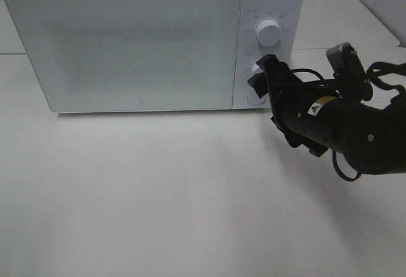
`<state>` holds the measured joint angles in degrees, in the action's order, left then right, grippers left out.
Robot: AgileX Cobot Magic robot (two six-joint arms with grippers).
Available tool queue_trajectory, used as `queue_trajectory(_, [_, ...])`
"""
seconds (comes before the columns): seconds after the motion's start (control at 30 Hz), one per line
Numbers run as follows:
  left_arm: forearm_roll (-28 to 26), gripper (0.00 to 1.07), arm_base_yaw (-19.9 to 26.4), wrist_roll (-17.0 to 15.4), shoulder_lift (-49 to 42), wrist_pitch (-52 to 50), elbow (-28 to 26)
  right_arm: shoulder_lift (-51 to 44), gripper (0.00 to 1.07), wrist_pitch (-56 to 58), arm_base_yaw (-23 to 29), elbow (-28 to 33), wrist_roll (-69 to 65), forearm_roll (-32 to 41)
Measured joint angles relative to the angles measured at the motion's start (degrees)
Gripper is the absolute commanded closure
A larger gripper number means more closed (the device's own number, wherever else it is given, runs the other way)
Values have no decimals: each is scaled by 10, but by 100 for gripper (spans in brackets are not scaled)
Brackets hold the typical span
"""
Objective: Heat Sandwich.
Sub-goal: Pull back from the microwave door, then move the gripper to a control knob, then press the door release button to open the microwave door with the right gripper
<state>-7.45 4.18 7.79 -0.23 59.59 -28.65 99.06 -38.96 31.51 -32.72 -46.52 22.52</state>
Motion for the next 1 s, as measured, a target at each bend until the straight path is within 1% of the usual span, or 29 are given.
queue_trajectory(0.03, [0, 4, 0, 0, 0, 0, 0, 0, 31, 0, 0, 0, 0, 0])
queue_trajectory(0.13, [0, 4, 0, 0, 0, 0, 0, -29, 31, 57, 0, 1, 107, 0])
queue_trajectory(0.17, [0, 4, 0, 0, 0, 0, 0, -49, 31, 97, 0, 1, 190, 0])
queue_trajectory(0.2, [0, 4, 0, 0, 0, 0, 0, -49, 31, 97, 0, 1, 190, 0])
queue_trajectory(0.23, [0, 4, 0, 0, 0, 0, 0, -57, 31, 113, 0, 1, 223, 0])
queue_trajectory(0.3, [0, 4, 0, 0, 0, 0, 0, -76, 31, 151, 0, 1, 299, 0])
queue_trajectory(0.33, [0, 4, 0, 0, 0, 0, 0, -92, 31, 189, 0, 1, 363, 0])
queue_trajectory(0.37, [0, 4, 0, 0, 0, 0, 0, -92, 31, 189, 0, 1, 363, 0])
queue_trajectory(0.5, [0, 4, 0, 0, 0, 0, 0, -124, 31, 274, 0, 1, 480, -2])
queue_trajectory(0.57, [0, 4, 0, 0, 0, 0, 0, -129, 31, 289, 0, 1, 500, -3])
queue_trajectory(0.67, [0, 4, 0, 0, 0, 0, 0, -150, 31, 361, 0, 1, 561, -6])
queue_trajectory(0.7, [0, 4, 0, 0, 0, 0, 0, -150, 31, 361, 0, 1, 561, -6])
queue_trajectory(0.77, [0, 4, 0, 0, 0, 0, 0, -163, 31, 399, 0, 1, 581, -10])
queue_trajectory(0.83, [0, 4, 0, 0, 0, 0, 0, -183, 31, 449, 0, 1, 595, -22])
queue_trajectory(0.9, [0, 4, 0, 0, 0, 0, 0, -189, 31, 465, 0, 1, 598, -29])
queue_trajectory(1.0, [0, 4, 0, 0, 0, 0, 0, -222, 31, 540, 0, 1, 598, -61])
